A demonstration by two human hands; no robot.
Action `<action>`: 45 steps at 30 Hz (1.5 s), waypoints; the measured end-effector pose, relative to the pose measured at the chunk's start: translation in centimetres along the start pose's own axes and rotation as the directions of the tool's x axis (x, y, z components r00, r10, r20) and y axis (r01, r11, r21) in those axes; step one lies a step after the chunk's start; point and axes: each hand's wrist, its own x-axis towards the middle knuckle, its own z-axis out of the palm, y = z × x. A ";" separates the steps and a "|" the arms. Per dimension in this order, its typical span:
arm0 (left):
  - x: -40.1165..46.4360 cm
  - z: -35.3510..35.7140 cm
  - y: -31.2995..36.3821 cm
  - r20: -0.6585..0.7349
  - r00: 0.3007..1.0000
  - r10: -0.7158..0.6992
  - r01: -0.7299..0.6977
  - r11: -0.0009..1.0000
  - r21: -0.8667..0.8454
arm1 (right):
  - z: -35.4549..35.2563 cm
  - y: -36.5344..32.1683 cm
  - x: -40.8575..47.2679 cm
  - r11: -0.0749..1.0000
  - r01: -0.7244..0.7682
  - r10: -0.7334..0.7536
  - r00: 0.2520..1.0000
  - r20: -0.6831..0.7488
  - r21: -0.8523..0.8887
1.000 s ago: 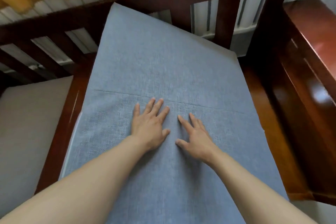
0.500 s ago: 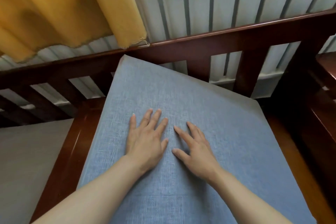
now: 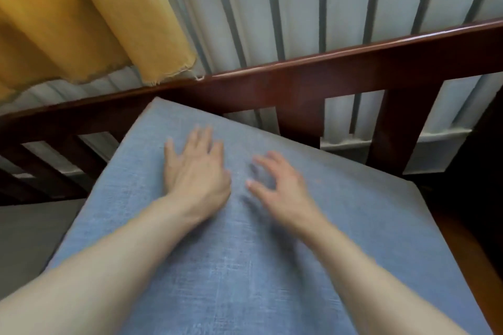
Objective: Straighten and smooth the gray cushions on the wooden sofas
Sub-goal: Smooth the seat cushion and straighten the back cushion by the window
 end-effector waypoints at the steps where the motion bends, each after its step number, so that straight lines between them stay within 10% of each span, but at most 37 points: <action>1: 0.6 -0.4 1.3 -0.135 0.991 0.023 -0.032 0.998 -0.061 | -1.9 0.6 0.3 0.997 -0.004 0.018 0.985 -0.171 0.078; 3: 0.7 0.4 3.8 -0.234 0.971 0.037 -0.066 0.991 -0.116 | -3.4 3.3 -0.6 0.998 -0.064 0.060 0.916 -0.396 0.004; 5: -0.7 3.6 5.7 0.004 0.995 0.098 -0.098 0.994 0.040 | -2.2 6.9 -3.0 0.968 -0.095 0.061 0.987 -0.149 -0.233; 7: -0.2 5.0 7.6 0.107 0.989 0.099 -0.106 0.992 0.065 | -2.7 9.2 -3.2 0.986 -0.120 0.121 0.993 0.006 -0.116; 11: 1.1 4.5 14.1 -0.170 0.964 0.206 -0.229 0.965 -0.130 | -8.5 13.3 -2.8 0.981 -0.194 0.163 0.808 -0.567 0.007; 14: -1.8 9.7 17.6 0.083 0.954 0.288 -0.291 0.956 0.023 | -6.7 19.3 -6.2 0.899 -0.322 0.296 0.946 -0.128 -0.297; 17: -1.8 10.4 20.3 0.249 0.940 0.232 -0.248 0.968 0.034 | -8.3 20.9 -7.5 0.926 -0.353 0.357 0.934 0.004 -0.134; 23: -10.1 8.8 27.2 -0.024 0.948 0.317 -0.316 0.929 -0.192 | -13.3 18.9 -17.7 0.934 -0.358 0.309 0.803 -0.509 0.002; 27: -14.4 11.5 24.8 0.288 0.907 0.305 -0.306 0.951 -0.046 | -8.3 19.6 -22.7 0.874 -0.402 0.405 0.913 -0.047 -0.274; 32: -14.9 5.9 15.4 -0.088 0.988 0.126 -0.132 0.989 -0.070 | -8.5 11.9 -18.6 0.978 -0.210 0.195 0.928 -0.316 -0.013; 36: -18.5 4.9 7.3 0.181 0.980 0.085 -0.090 0.996 0.021 | -2.0 6.3 -19.3 0.951 -0.198 0.235 0.962 0.138 -0.238; 42: -21.1 -0.8 -0.7 -0.200 0.976 -0.089 0.076 0.995 -0.071 | -1.9 -4.2 -17.1 0.996 0.018 0.015 0.930 -0.367 0.088; 45: -24.3 1.1 -3.5 0.063 0.987 -0.147 0.147 0.989 0.012 | 4.9 -5.3 -21.2 0.970 0.097 -0.080 0.993 0.088 -0.223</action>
